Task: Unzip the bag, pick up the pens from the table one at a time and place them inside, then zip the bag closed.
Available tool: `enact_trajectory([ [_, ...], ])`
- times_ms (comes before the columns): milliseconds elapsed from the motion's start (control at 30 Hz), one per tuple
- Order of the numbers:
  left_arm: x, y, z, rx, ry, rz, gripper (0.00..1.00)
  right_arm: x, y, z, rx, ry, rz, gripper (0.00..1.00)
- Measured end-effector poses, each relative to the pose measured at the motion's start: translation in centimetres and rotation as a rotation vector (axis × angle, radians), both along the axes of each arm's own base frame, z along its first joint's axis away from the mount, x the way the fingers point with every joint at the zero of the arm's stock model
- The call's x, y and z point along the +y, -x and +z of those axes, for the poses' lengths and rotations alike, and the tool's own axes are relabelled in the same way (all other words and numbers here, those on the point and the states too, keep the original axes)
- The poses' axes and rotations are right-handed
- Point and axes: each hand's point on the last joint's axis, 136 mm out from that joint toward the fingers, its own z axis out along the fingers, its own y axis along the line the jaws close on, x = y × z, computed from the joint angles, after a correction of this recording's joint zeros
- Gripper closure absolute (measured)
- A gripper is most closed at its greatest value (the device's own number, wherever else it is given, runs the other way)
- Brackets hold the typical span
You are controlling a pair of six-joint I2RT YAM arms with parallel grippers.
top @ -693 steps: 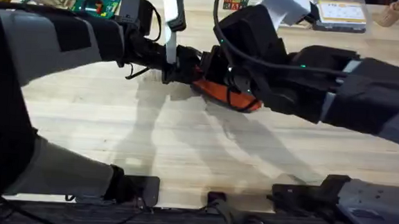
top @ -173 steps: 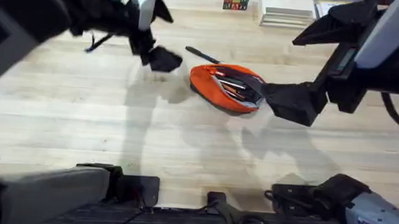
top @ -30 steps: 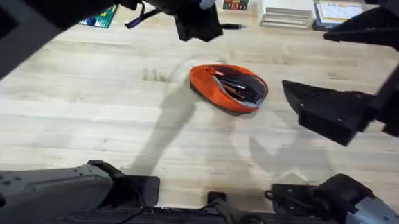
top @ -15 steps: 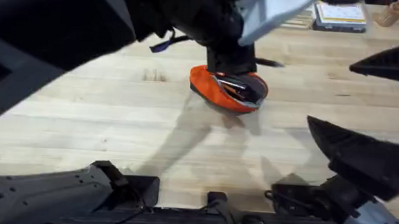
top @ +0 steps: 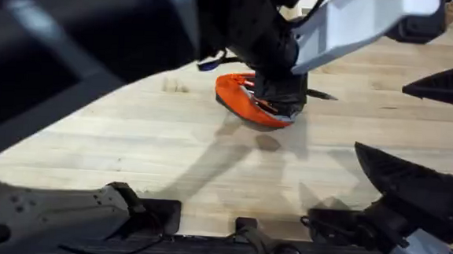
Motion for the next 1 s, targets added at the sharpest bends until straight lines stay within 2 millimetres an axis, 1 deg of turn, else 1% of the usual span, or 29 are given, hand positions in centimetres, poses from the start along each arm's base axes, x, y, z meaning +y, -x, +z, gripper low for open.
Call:
enact_trajectory([
  [167,-1.1,-0.7,-1.7,0.029,-0.007,-0.011,0.959,0.0,0.0,0.0,0.0,0.0,0.0,0.003],
  [200,-1.5,-0.8,-2.6,0.049,-0.015,-0.017,0.959,0.0,0.0,0.0,0.0,0.0,0.0,0.003],
  [233,-1.5,-0.8,-2.9,0.056,-0.02,-0.018,0.959,0.0,0.0,0.0,0.0,0.0,0.0,0.003],
  [267,-1.8,-0.9,-4.2,0.083,-0.042,-0.02,0.959,0.0,0.0,0.0,0.0,0.0,0.0,0.003],
  [333,-1.9,-1.0,-5.3,0.102,-0.062,-0.021,0.959,0.0,0.0,0.0,0.0,0.0,0.0,0.003],
  [367,-2.0,-1.2,-7.1,0.128,-0.096,-0.032,0.959,0.0,0.0,0.0,0.0,0.0,0.0,0.003],
  [500,-2.0,-1.4,-8.9,0.137,-0.135,-0.05,0.959,0.0,0.0,0.0,0.0,0.0,0.0,0.003],
  [700,-1.0,-2.5,-9.6,0.079,-0.205,-0.022,0.959,0.0,0.0,0.0,0.002,-0.002,-0.001,0.003],
  [767,-0.3,-3.1,-10.4,0.043,-0.256,-0.028,0.959,0.0,0.0,0.0,0.002,-0.002,-0.001,0.003],
  [800,0.6,-3.8,-12.3,0.014,-0.343,-0.043,0.959,0.0,0.0,0.0,0.002,-0.002,-0.002,0.003],
  [1000,1.8,-4.7,-12.8,-0.033,-0.416,-0.021,0.959,0.0,0.0,0.0,0.002,-0.002,-0.001,0.003],
])
